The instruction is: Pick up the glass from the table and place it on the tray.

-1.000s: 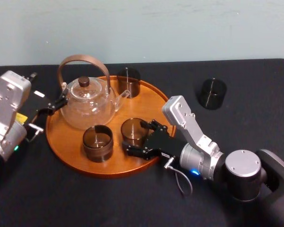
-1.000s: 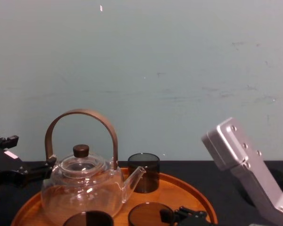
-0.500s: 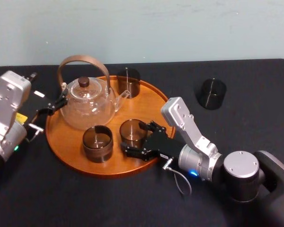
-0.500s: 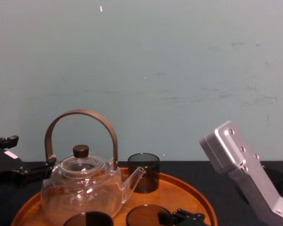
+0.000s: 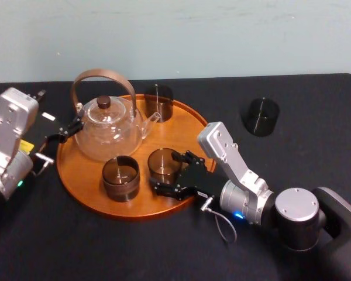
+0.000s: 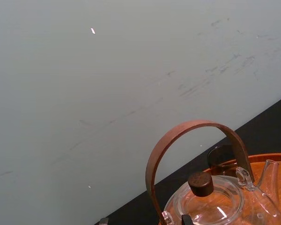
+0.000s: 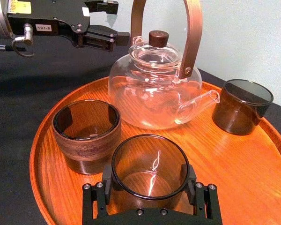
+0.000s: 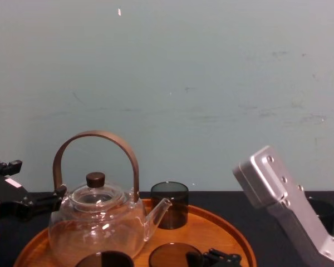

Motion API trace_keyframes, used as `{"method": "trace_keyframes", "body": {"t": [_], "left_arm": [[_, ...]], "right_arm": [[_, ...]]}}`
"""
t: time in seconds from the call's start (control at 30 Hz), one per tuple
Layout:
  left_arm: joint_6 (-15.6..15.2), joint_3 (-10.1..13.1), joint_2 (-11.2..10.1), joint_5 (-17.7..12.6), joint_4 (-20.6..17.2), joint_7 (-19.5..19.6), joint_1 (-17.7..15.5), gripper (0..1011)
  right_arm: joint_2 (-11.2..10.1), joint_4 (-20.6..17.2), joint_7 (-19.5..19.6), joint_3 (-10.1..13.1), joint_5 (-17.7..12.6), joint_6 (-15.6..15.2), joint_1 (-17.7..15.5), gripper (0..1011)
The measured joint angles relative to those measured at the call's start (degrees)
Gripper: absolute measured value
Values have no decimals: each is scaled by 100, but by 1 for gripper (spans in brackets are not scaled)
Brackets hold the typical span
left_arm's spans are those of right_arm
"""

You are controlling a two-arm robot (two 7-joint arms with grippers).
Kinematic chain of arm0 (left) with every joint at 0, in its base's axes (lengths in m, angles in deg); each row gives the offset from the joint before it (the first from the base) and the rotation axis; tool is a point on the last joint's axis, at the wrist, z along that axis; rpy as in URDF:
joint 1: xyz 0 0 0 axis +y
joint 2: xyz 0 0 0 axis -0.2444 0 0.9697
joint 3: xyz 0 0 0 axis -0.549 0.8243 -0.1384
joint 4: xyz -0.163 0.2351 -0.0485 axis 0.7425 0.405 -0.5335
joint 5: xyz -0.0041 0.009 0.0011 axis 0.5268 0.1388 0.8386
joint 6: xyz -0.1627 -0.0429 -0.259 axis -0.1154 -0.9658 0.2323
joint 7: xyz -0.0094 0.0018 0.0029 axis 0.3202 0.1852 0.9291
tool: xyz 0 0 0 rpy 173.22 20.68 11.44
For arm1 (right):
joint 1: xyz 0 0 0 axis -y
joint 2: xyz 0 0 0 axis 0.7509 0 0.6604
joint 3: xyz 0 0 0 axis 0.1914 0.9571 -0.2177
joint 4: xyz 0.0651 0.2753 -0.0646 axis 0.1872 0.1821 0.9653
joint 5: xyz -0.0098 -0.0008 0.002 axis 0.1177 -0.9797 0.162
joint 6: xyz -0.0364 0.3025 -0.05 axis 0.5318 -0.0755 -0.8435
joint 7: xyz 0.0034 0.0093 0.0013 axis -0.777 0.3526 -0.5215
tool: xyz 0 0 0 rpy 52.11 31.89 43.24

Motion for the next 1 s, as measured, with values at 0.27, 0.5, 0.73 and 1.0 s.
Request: {"method": "trace_keyframes", "body": {"t": [0.27, 0.5, 0.73, 1.0], "left_arm": [[-1, 0, 0, 0, 1, 0, 0, 1010], [1, 0, 0, 0, 0, -1, 0, 1010], [0, 0, 0, 0, 0, 0, 0, 1010], [0, 0, 0, 0, 0, 0, 0, 1010]], "right_arm": [[-28, 52, 3, -67, 85, -32, -50, 1002], [-134, -183, 6, 24, 83, 178, -144, 1002], [-214, -402, 21, 88, 90, 251, -218, 1002], [-246, -519, 37, 142, 91, 253, -275, 1002]]}}
